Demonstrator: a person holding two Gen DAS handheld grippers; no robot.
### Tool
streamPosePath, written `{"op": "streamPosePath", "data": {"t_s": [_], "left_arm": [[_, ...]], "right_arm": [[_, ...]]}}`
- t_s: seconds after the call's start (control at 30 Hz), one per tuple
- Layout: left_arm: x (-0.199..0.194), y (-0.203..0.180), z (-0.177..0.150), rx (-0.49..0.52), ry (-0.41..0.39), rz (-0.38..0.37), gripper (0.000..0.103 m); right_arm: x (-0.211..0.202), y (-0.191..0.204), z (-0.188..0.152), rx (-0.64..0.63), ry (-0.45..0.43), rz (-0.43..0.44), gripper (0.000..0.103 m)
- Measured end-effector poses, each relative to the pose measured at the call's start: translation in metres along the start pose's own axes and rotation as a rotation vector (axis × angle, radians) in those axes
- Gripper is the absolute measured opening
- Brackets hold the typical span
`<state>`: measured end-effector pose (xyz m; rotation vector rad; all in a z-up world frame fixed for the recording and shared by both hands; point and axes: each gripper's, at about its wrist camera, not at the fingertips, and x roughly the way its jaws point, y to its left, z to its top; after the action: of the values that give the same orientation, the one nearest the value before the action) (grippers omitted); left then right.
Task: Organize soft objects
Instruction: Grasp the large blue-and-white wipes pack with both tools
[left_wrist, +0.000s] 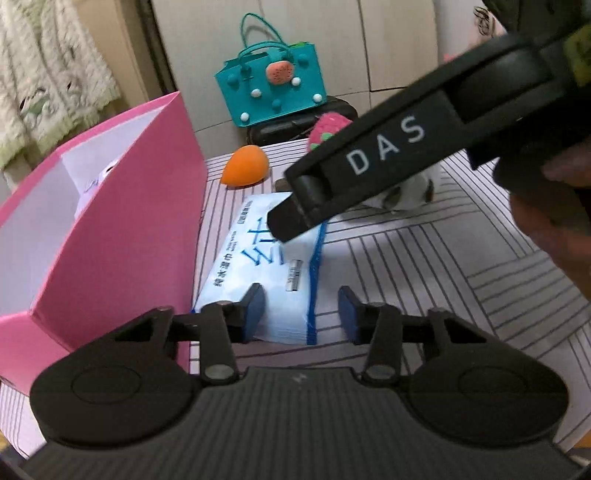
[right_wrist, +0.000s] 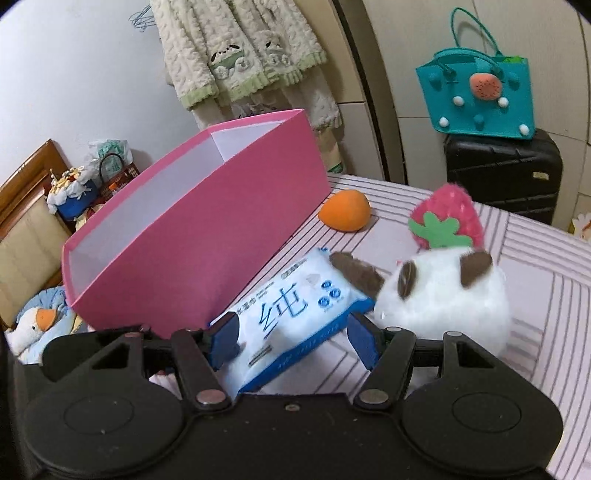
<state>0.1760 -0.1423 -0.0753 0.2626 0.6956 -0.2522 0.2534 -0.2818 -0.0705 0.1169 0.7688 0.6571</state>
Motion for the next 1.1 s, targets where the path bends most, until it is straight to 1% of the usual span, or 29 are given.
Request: {"op": "streamPosePath", "data": {"t_s": [0.03, 0.07, 0.23, 0.37, 0.5, 0.57, 0.63, 0.7, 0.77, 0.8, 0.93, 1.1], "left_arm": [[0.000, 0.003, 0.000, -0.011, 0.002, 0.001, 0.030], [-0.001, 0.005, -0.001, -0.019, 0.000, -0.001, 0.029], [-0.004, 0.015, -0.005, -0.053, -0.001, -0.035, 0.028], [-0.002, 0.014, -0.004, -0.059, -0.002, -0.038, 0.026], [-0.003, 0.017, -0.007, -0.051, -0.006, -0.039, 0.025], [-0.004, 0.019, -0.009, -0.057, -0.005, -0.048, 0.024], [-0.006, 0.022, -0.011, -0.067, -0.002, -0.060, 0.023], [-0.008, 0.026, -0.013, -0.076, 0.005, -0.073, 0.021], [-0.010, 0.028, -0.015, -0.082, 0.011, -0.088, 0.018], [-0.010, 0.029, -0.016, -0.086, 0.019, -0.092, 0.018], [-0.009, 0.036, -0.018, -0.134, 0.023, -0.114, 0.019], [-0.008, 0.041, -0.020, -0.173, 0.022, -0.134, 0.019]], "right_arm": [[0.002, -0.001, 0.003, -0.016, -0.006, 0.000, 0.068], [0.003, -0.001, 0.005, -0.028, -0.010, -0.002, 0.067], [0.016, 0.004, 0.019, -0.123, -0.015, -0.047, 0.056], [0.024, 0.009, 0.028, -0.186, -0.007, -0.096, 0.055], [0.030, 0.017, 0.031, -0.251, 0.023, -0.130, 0.054], [0.028, 0.021, 0.028, -0.273, 0.028, -0.127, 0.051], [0.024, 0.023, 0.024, -0.273, 0.033, -0.104, 0.050], [0.021, 0.027, 0.016, -0.273, 0.041, -0.103, 0.049], [0.020, 0.030, 0.011, -0.282, 0.051, -0.118, 0.048], [0.020, 0.031, 0.009, -0.282, 0.056, -0.136, 0.046], [0.021, 0.031, 0.005, -0.259, 0.042, -0.232, 0.048], [0.016, 0.026, -0.003, -0.205, 0.031, -0.225, 0.051]]}}
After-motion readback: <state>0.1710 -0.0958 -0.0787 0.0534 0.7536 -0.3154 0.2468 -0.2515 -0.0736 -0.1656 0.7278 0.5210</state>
